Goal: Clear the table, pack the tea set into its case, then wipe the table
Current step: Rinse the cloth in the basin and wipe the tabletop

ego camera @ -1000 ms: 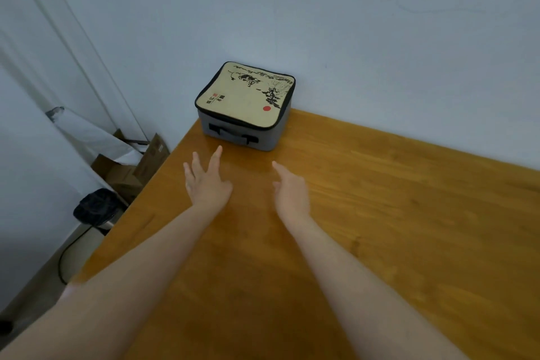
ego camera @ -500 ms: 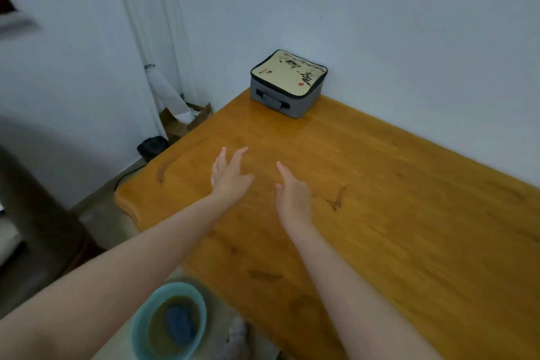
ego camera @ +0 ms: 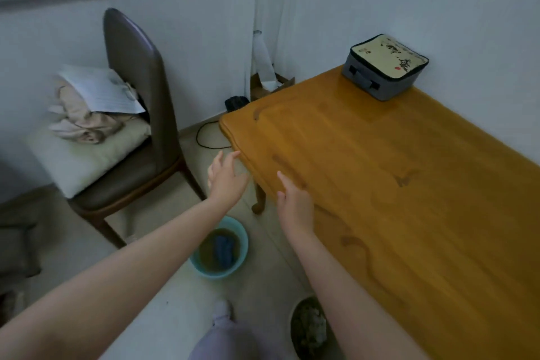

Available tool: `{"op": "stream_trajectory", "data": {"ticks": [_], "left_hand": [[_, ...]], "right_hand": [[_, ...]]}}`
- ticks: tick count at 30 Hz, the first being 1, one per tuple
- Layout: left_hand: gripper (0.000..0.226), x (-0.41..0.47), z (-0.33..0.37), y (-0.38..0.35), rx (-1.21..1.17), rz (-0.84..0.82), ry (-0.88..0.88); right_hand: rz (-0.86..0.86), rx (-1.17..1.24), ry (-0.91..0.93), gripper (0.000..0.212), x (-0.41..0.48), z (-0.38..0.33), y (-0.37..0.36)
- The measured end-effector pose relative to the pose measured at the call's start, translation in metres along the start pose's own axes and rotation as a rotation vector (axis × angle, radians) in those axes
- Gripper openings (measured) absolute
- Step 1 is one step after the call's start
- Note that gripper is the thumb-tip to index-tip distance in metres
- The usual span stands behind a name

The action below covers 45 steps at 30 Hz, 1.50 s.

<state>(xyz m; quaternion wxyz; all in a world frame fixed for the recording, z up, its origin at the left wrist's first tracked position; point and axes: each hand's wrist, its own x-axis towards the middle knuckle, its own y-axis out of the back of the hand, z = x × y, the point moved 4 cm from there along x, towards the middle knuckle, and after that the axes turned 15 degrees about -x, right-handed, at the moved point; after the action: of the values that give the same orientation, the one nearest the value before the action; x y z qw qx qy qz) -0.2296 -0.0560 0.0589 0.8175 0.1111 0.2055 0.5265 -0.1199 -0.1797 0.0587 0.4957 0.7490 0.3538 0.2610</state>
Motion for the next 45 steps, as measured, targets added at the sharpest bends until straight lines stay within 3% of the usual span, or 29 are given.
{"op": "stream_trajectory", "data": {"ticks": [4, 8, 17, 22, 34, 45], "left_hand": [[0.056, 0.004, -0.045, 0.037, 0.007, 0.052, 0.068], [0.055, 0.009, -0.103, 0.071, 0.032, 0.039, 0.137], [0.066, 0.013, -0.242, 0.108, 0.345, -0.172, 0.122], [0.076, 0.002, -0.305, 0.085, 0.507, -0.327, 0.087], [0.069, 0.046, -0.462, -0.011, 0.639, -0.377, 0.092], [0.063, 0.114, -0.639, -0.098, 0.603, -0.281, 0.117]], "right_hand": [[-0.062, -0.029, 0.066, 0.045, -0.009, -0.031, -0.036], [-0.240, -0.003, 0.034, 0.041, -0.017, -0.060, -0.092], [-0.553, -0.125, -0.007, 0.064, -0.043, -0.094, -0.234], [-0.550, -0.269, 0.046, 0.068, -0.057, -0.079, -0.289], [-0.609, -0.535, 0.348, 0.067, -0.040, -0.021, -0.450], [-0.715, -0.528, 0.269, 0.072, -0.010, 0.054, -0.656]]}}
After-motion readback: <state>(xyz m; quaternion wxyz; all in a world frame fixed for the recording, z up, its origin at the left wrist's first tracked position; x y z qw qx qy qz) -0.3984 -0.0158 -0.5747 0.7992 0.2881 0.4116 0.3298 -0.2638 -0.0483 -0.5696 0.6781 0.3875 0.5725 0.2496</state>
